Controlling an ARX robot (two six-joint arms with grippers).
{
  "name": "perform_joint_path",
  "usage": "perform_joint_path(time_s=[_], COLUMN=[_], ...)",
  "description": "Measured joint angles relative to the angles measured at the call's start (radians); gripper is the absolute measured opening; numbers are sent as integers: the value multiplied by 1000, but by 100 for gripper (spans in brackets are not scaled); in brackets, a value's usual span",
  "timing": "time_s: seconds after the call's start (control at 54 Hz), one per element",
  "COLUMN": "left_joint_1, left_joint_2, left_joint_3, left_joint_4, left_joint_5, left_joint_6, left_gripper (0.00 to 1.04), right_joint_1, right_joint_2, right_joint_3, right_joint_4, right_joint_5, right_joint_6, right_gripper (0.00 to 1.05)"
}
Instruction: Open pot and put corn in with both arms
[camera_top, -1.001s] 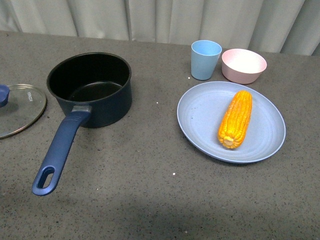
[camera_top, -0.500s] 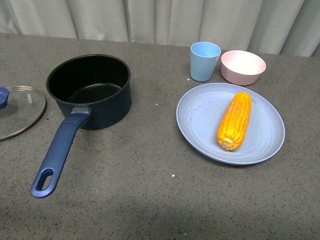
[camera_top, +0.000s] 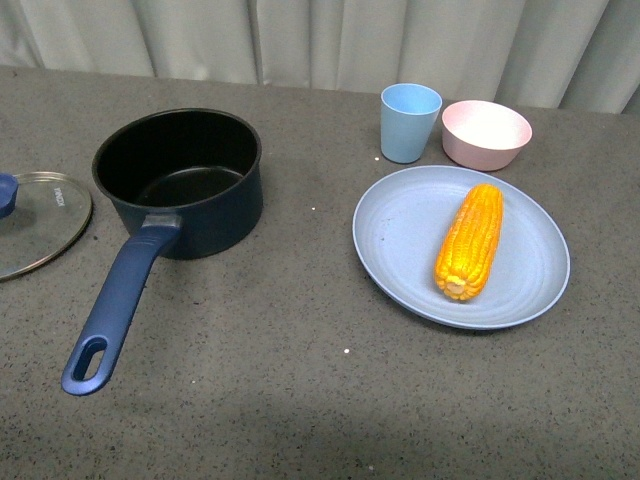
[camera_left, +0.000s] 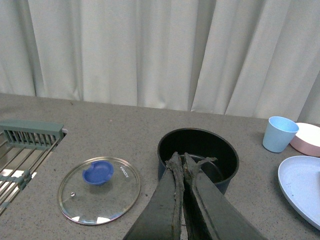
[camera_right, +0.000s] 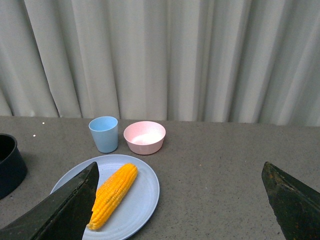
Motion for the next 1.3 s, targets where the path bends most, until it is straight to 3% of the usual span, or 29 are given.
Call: perform_joint_path(time_s=[0.222,0.352,0.482,0.593,0.63,0.686,0.723,0.76,0.797,0.834,0.908,1.038,1.168,1.297], left_joint_1=[0,0,0,0,0,0,0,0,0,0,-1,-1,-1,-1], left_joint_2=[-57,-195,-225,-225,-225,-225,-227,-227,-227,-227,-227,-227,-227,-227], left_joint_3=[0,0,0,0,0,0,0,0,0,0,0,0,0,0], left_joint_4=[-57,-222,-232,-233,-234,-234,-234,-234,-235,-235,-235,-235,-235,-235], left_joint_5=[0,0,0,0,-1,1,3,-2,0,1,-1,0,0,0], left_joint_6=[0,0,0,0,0,0,1,0,0,0,0,1,3,3], left_gripper=[4,4,4,19,26,35,42,49,54,62,78,99,98,98], right_joint_1=[0,0,0,-2,-32,-132,-149,-133,-107,-76,37,154,212,238], right_joint_2=[0,0,0,1,22,119,195,275,335,397,588,819,1050,1239], right_joint_3=[0,0,0,0,2,26,43,65,83,105,186,292,414,501], right_joint_4=[0,0,0,0,10,11,20,21,37,64,185,323,327,326], right_joint_5=[0,0,0,-11,-120,-435,-577,-672,-691,-681,-554,-364,-177,-61], right_joint_6=[0,0,0,-3,-26,-100,-141,-167,-176,-181,-182,-178,-151,-124], right_gripper=[95,95,95,95,95,95,95,95,95,95,95,95,95,95])
